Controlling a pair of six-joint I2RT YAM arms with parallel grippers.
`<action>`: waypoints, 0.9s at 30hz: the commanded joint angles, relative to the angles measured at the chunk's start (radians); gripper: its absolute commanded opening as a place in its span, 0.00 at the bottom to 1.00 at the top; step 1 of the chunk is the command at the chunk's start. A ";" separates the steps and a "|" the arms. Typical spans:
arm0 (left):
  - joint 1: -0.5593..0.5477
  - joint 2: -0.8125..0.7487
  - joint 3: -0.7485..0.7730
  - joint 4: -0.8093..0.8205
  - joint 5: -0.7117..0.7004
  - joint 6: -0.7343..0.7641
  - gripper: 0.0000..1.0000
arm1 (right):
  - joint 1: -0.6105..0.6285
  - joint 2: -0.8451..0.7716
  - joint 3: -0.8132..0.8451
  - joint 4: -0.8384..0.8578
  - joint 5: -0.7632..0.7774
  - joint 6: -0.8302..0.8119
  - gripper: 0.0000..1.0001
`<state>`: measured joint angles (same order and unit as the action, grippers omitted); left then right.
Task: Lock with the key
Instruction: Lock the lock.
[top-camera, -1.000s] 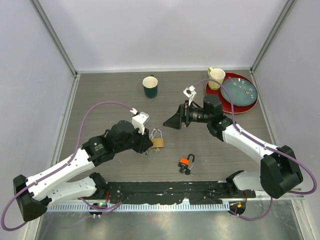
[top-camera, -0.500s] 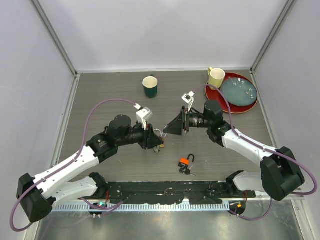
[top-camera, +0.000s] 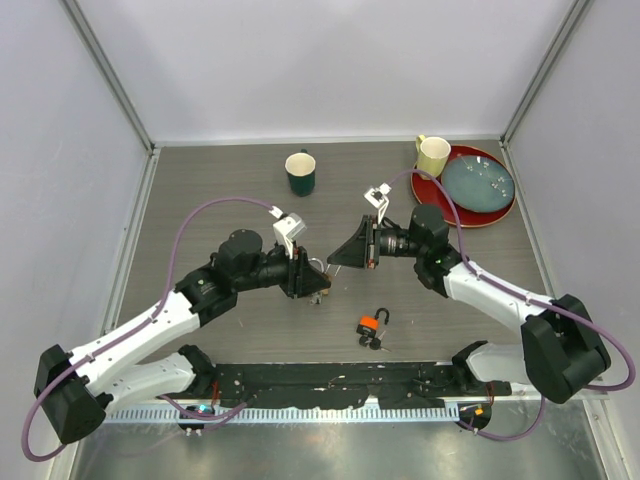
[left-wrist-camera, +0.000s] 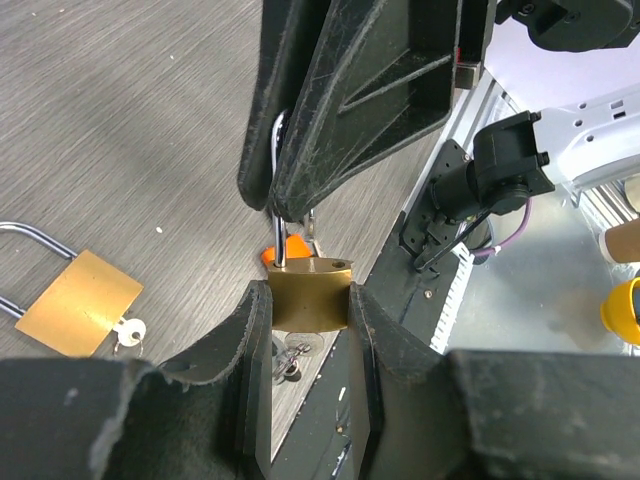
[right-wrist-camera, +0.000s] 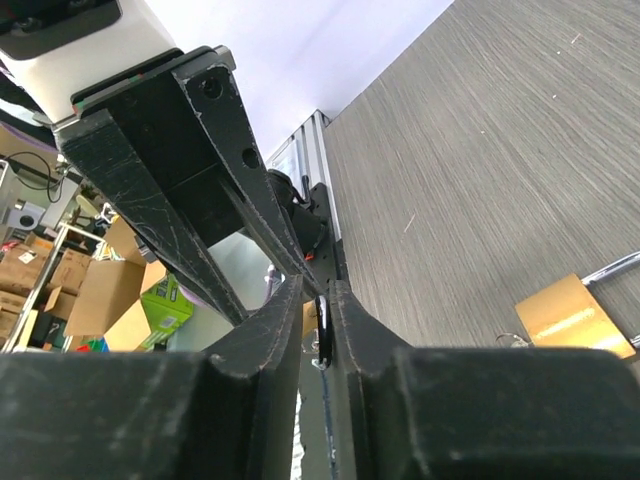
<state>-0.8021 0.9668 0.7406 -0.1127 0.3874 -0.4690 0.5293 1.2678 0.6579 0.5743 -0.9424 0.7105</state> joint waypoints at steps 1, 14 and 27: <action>0.004 -0.017 0.002 0.080 0.008 -0.013 0.00 | 0.008 -0.045 -0.006 0.071 -0.013 0.012 0.09; 0.038 -0.022 0.017 0.059 -0.081 -0.051 0.98 | 0.006 -0.087 -0.007 0.059 0.088 0.018 0.01; 0.135 -0.019 -0.033 0.321 -0.039 -0.082 0.93 | 0.003 -0.148 -0.061 0.090 0.393 0.280 0.01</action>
<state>-0.6708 0.9592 0.7185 0.0574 0.3408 -0.5503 0.5308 1.1557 0.6067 0.5766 -0.6666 0.8375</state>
